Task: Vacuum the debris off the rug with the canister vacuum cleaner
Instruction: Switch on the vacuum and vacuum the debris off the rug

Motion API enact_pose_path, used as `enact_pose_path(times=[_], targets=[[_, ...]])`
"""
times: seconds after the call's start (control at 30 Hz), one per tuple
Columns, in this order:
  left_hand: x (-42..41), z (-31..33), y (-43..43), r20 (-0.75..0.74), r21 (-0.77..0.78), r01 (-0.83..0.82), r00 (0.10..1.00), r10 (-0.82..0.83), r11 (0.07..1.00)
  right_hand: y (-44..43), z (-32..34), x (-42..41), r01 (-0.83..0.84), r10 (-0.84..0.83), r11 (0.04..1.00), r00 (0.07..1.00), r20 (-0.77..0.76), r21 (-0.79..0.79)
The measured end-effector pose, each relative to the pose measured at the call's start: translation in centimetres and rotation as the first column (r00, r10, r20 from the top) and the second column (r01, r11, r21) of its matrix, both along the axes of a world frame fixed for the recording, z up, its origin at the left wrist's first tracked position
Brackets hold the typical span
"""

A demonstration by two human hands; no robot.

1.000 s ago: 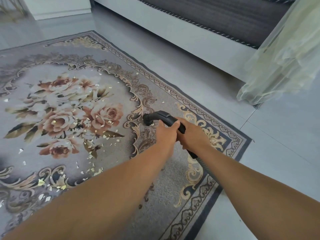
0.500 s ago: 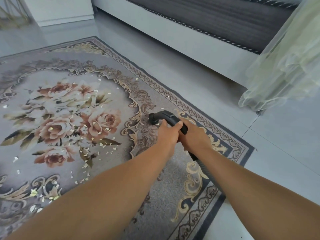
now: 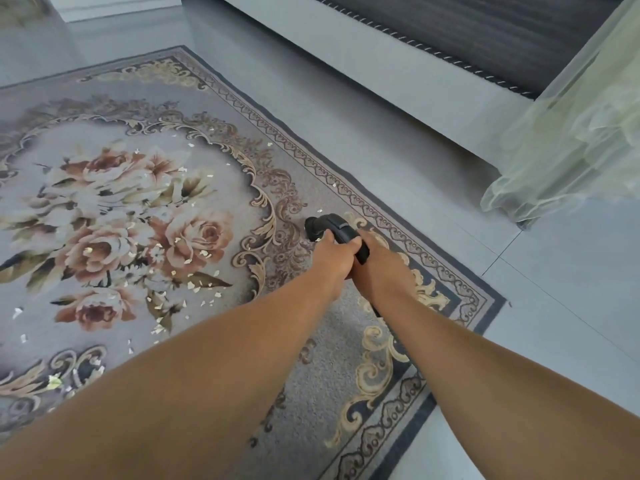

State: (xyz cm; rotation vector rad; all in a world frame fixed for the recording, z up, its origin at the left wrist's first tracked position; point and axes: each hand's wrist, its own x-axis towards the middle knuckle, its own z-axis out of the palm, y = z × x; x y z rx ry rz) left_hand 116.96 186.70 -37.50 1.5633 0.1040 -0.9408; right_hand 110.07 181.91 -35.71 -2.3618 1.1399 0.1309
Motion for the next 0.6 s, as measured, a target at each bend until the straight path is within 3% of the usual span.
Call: enact_pose_path(times=[0.13,0.37,0.6], targets=[[1.5,0.9,0.1,0.027,0.079,-0.009,1.0,0.007,0.997,0.5,1.2,1.6,0.003,-0.003,1.0,1.0,-0.03,0.021],[0.3,4.8,-1.3,-0.087,0.199,-0.001,0.996,0.018,0.98,-1.7,4.3,0.3,-0.061,0.085,0.981,0.989,-0.124,0.182],[-0.9,9.3,-2.6,-0.18,0.215,-0.004,0.983,0.044,0.977,-3.7,8.0,-0.9,-0.101,0.165,0.935,0.973,-0.164,0.339]])
